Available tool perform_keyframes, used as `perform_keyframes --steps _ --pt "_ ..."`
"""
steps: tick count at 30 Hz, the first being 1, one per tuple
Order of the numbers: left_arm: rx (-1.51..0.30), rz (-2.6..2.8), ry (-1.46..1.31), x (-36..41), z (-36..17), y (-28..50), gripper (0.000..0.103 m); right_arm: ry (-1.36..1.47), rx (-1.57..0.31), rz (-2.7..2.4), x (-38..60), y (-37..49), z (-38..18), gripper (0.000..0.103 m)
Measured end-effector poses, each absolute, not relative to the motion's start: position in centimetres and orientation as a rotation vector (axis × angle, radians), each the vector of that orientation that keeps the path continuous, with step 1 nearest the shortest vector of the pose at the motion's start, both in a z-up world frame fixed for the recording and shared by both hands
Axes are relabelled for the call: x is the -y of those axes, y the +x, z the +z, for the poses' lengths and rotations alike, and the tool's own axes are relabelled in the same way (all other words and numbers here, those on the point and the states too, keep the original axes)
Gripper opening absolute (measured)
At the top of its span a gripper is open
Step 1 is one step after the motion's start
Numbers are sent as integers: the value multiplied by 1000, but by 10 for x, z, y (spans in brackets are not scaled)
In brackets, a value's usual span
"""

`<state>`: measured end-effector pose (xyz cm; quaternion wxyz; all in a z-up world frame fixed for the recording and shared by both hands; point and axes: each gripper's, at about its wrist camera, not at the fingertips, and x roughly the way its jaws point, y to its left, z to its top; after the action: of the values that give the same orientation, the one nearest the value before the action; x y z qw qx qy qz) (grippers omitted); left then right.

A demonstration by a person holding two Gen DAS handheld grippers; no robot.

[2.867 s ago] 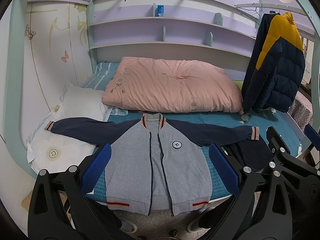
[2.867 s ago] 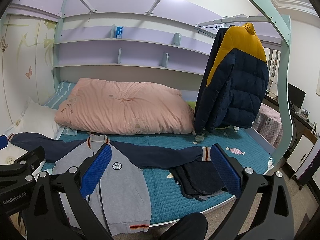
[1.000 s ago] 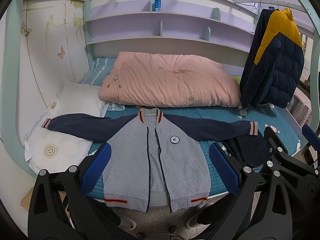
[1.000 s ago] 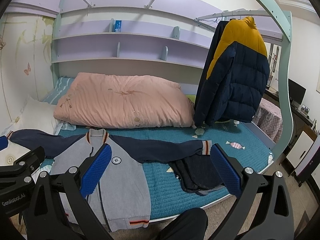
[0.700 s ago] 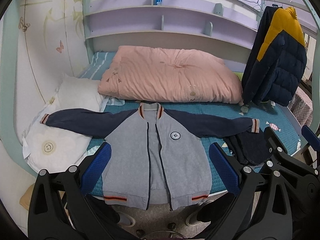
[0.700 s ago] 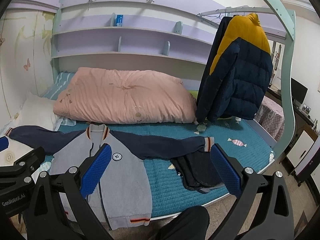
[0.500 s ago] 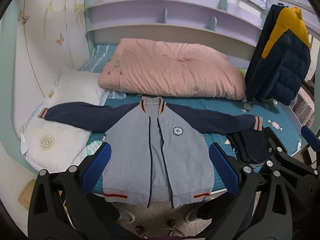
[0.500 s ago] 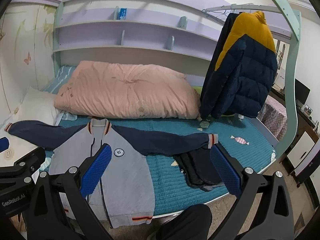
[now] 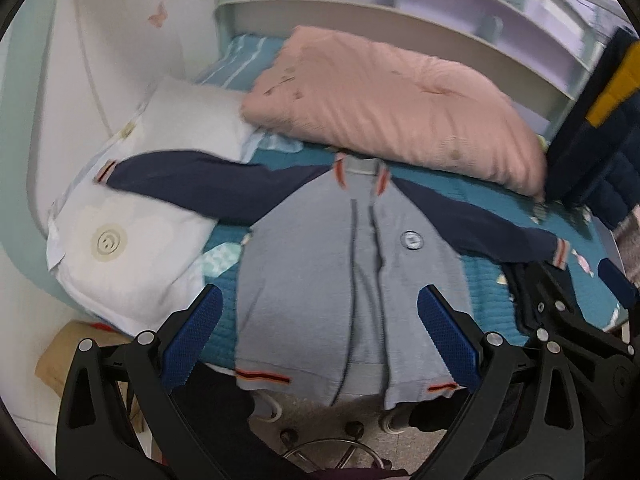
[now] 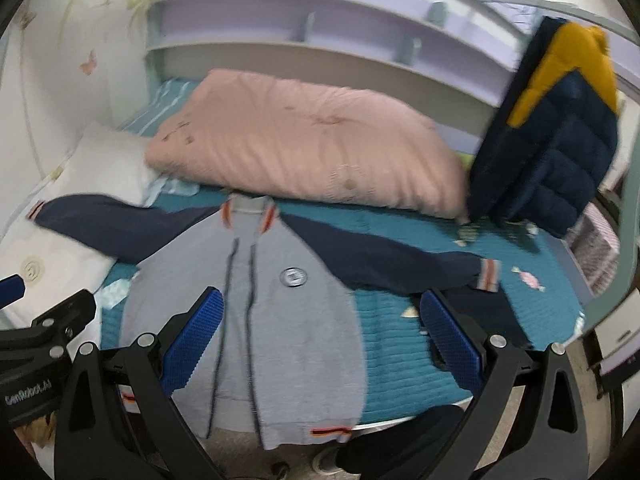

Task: Fold large clothes
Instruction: 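Reach the left tool to the navy sleeve cuff and grasp it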

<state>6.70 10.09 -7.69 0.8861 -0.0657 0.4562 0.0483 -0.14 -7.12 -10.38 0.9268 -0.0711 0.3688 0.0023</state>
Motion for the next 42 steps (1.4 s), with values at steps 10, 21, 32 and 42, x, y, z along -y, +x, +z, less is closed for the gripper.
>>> perform_keyframes --steps 10,21,32,42 --pt "-1015 248 -224 -204 -112 97 98 -113 -894 274 -10 61 -139 95" --pt "-986 311 -300 -343 -135 153 98 43 -1078 491 -105 179 -185 56" --pt "-992 357 -481 -476 -165 207 98 125 -1293 522 -168 284 -275 4" --pt "-1024 400 -645 -556 -197 236 98 128 -1460 434 -199 324 -367 0"
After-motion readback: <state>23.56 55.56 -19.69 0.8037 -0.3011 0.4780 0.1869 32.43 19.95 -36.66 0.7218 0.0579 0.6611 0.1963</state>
